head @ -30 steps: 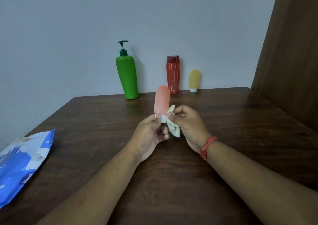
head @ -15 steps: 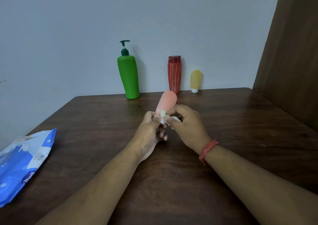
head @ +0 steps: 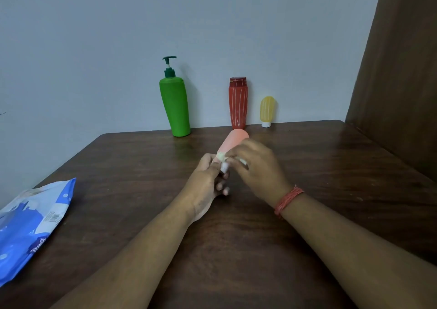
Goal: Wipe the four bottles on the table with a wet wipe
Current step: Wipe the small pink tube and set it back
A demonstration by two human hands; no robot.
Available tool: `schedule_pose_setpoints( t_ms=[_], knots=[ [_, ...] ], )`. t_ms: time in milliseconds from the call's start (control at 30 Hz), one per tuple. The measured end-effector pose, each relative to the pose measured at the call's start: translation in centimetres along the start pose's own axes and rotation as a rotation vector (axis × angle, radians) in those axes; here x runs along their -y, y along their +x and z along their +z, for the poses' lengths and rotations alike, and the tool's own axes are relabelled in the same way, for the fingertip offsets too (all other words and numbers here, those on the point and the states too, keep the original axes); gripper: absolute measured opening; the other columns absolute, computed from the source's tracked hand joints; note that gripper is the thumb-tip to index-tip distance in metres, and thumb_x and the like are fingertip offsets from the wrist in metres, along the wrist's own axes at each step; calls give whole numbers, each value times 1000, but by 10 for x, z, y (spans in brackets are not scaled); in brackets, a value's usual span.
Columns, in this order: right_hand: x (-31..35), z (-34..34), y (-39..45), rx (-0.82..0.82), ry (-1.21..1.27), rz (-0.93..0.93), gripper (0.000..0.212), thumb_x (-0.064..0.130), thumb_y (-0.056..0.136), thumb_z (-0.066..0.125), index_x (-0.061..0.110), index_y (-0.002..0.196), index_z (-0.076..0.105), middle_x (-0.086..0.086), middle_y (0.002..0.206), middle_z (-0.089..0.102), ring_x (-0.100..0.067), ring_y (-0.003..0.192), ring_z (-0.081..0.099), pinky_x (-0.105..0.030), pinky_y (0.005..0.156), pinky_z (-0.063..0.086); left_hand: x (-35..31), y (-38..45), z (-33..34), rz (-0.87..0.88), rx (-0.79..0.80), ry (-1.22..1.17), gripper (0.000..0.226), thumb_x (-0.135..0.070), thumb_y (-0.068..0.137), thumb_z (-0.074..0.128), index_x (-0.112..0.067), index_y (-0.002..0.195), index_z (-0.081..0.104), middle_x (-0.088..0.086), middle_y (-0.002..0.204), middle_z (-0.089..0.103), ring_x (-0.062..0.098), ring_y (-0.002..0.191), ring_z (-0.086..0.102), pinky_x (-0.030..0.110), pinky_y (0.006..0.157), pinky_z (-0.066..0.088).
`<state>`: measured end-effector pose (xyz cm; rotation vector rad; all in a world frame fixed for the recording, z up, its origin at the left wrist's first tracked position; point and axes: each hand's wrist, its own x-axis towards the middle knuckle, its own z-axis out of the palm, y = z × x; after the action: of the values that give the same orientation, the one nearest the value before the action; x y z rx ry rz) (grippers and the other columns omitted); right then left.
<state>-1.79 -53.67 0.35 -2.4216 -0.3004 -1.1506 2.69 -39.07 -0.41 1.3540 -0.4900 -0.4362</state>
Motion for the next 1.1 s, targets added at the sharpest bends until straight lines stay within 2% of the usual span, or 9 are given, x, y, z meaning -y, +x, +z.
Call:
schedule_pose_setpoints(
  t_ms=[133, 233, 433, 533, 667, 767, 867, 967, 1100],
  knots=[
    [-20, -21, 5, -158, -30, 260, 8, 12, 90, 67, 11, 96, 72, -2, 95, 64, -12, 86, 56, -22, 75, 44, 1, -1, 2, 37, 63, 229, 20, -26, 111, 34, -12, 109, 47, 7, 84, 46, 8, 55, 34, 29, 57, 44],
    [-25, -25, 3, -201, -58, 382, 9, 16, 92, 67, 13, 99, 72, 0, 98, 64, -10, 88, 56, -14, 70, 40, 2, -1, 2, 46, 88, 321, 18, -27, 111, 33, -18, 107, 48, 6, 85, 47, 7, 55, 35, 30, 60, 44],
    [3, -9, -1, -13, -2, 125, 14, 14, 88, 63, 10, 96, 74, -2, 92, 62, -14, 85, 56, -15, 75, 36, 5, 1, -3, 76, 21, 281, 20, -30, 110, 35, -15, 105, 48, 10, 88, 46, 7, 51, 39, 35, 62, 43],
    [-4, -15, 3, -7, -89, 44, 12, 12, 88, 63, 10, 94, 73, -5, 90, 63, -17, 86, 56, -16, 77, 34, 6, 2, -3, 122, 11, 461, 17, -33, 110, 35, -21, 106, 47, 6, 88, 49, 9, 52, 43, 39, 66, 43],
    [-19, -28, 6, -93, -155, 235, 10, 9, 91, 65, 10, 99, 71, -6, 97, 63, -22, 90, 60, -26, 76, 42, 7, 3, 1, 186, 21, 748, 8, -33, 109, 35, -27, 111, 41, 0, 86, 52, 14, 65, 47, 33, 65, 41],
    [-6, -18, 3, 1, -88, 72, 12, 9, 89, 63, 9, 97, 72, -7, 94, 62, -24, 88, 59, -34, 76, 48, 7, 2, -1, 278, -13, 868, 3, -21, 107, 40, -23, 105, 38, -1, 81, 51, 16, 69, 48, 29, 59, 34],
    [6, -7, 1, 153, -123, -78, 13, 7, 86, 66, 10, 97, 72, -6, 91, 61, -24, 86, 58, -35, 71, 48, 8, 3, -6, 323, -27, 933, 13, -18, 105, 44, -24, 97, 35, -1, 78, 53, 18, 69, 53, 37, 61, 41],
    [-8, -16, 6, 46, -145, 28, 11, 5, 86, 65, 9, 95, 72, -7, 90, 62, -25, 85, 59, -38, 73, 50, 8, 3, -5, 305, -49, 994, 7, -19, 103, 45, -22, 106, 39, 4, 89, 58, 26, 78, 58, 44, 69, 49],
    [-24, -28, 5, -26, -151, 243, 12, 7, 90, 65, 10, 99, 72, -6, 96, 62, -24, 90, 60, -26, 76, 40, 6, 0, -1, 294, -71, 1054, 23, -17, 102, 46, -17, 125, 41, 6, 107, 59, 29, 89, 60, 44, 77, 51]
  ],
)
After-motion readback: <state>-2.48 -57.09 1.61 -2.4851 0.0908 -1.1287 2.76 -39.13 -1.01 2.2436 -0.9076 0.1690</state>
